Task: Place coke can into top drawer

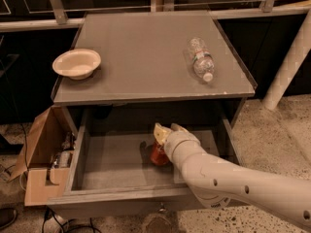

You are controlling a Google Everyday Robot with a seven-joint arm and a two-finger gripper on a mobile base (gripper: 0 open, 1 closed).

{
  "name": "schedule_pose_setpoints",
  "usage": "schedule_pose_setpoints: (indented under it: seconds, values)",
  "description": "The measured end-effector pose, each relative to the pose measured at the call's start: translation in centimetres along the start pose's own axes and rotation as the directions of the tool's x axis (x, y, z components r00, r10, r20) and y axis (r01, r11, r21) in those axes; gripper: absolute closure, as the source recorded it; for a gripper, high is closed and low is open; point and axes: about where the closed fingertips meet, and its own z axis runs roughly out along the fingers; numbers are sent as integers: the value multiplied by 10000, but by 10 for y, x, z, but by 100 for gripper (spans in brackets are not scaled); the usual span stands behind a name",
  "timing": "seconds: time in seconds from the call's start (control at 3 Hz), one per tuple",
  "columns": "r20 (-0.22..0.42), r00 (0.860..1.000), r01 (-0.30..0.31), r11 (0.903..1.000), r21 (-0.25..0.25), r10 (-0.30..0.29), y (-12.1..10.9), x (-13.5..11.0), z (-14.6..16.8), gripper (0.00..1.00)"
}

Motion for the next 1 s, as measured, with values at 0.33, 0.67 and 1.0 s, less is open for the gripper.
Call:
schedule_pose_setpoints:
  seconds: [0.33,0.67,1.0]
  values:
    - [63,9989,456,9989,-91,-456,1,-1,-20,100]
    - [119,9969,773,9970,22,-773,0,-2,-38,100]
    - [814,9896,1156,9926,360,-1182,-13,-45,-12,100]
